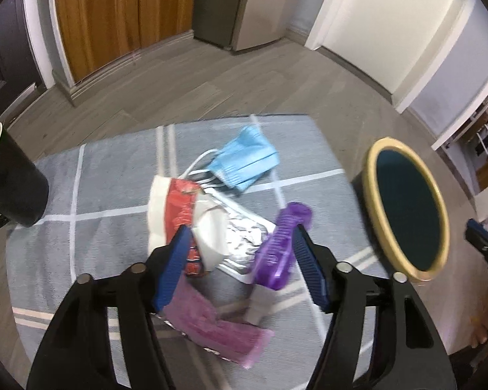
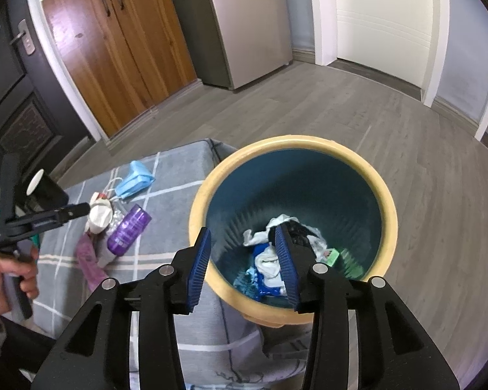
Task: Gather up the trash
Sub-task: 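Move both open grippers back over the remaining trash on the mat, then grasp the red floral paper cup with the left gripper while the right grasps the purple spray bottle, then carry the cup and spray bottle over the bin and open both grippers, then return the left gripper to the mat and grasp the pink wrapper, then grasp the silver foil tray with the right gripper while the left holds the wrapper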
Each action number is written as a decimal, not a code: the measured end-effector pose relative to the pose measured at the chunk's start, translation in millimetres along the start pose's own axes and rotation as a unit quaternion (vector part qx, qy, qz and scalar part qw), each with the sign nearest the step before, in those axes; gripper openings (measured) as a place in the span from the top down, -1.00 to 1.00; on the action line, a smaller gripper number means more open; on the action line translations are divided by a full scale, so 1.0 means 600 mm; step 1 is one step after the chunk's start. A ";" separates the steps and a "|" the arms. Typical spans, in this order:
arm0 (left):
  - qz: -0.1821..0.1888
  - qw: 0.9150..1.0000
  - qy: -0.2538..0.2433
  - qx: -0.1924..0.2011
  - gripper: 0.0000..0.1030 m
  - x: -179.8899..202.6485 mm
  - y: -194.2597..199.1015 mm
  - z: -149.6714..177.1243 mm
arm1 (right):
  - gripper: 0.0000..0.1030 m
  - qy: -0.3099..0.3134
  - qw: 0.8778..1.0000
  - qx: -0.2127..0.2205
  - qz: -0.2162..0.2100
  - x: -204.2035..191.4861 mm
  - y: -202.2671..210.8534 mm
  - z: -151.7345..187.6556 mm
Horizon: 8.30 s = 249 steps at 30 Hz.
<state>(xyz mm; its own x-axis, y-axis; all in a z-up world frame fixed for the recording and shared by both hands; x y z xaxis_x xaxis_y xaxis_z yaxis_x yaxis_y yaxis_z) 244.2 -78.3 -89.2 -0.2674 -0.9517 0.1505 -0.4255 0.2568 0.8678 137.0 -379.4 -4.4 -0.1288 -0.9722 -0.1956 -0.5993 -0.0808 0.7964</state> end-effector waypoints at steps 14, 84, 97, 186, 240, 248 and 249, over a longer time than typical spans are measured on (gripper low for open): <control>-0.045 0.998 -0.036 -0.011 0.60 -0.014 -0.053 0.007 | 0.14 0.034 0.999 -0.017 -0.027 -0.080 -0.023 0.002; 0.065 0.995 -0.028 0.076 0.85 -0.025 0.190 0.009 | 0.36 0.125 0.981 -0.147 -0.011 -0.253 -0.236 0.085; 0.083 0.994 -0.039 0.065 0.85 0.020 0.168 0.001 | 0.36 0.083 0.992 -0.085 -0.042 -0.190 -0.133 0.031; 0.053 0.997 -0.063 0.005 -0.34 0.089 0.043 0.036 | -0.18 -0.056 0.998 -0.040 0.001 0.009 -0.097 -0.006; 0.035 0.993 0.108 0.021 0.84 -0.169 0.092 0.059 | -0.55 0.249 0.956 -0.130 -0.088 -0.362 -0.237 0.063; 0.049 0.990 0.130 0.020 0.84 -0.187 0.099 0.064 | -0.63 0.305 0.935 -0.160 -0.083 -0.390 -0.300 0.062; 0.049 0.990 0.130 0.020 0.84 -0.184 0.098 0.063 | -0.63 0.311 0.933 -0.163 -0.080 -0.393 -0.308 0.063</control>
<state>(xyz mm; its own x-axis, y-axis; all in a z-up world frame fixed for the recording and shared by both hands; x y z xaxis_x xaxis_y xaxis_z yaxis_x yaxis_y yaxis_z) 216.0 48.3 -72.8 -0.0809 -0.9315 0.3547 -0.4442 0.3523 0.8238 248.6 -126.7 -127.0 0.4865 -0.8729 -0.0373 -0.2867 -0.1998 0.9370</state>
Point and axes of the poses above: each gripper's, at about its wrist camera, not at the fingertips, and y roughly against the way its jaws point, x to its right, z to its underside, the point moved 5 cm from there along -y, roughly the way its jaws point, and after that the axes turned 3 degrees about -y, right-handed, at the moved point
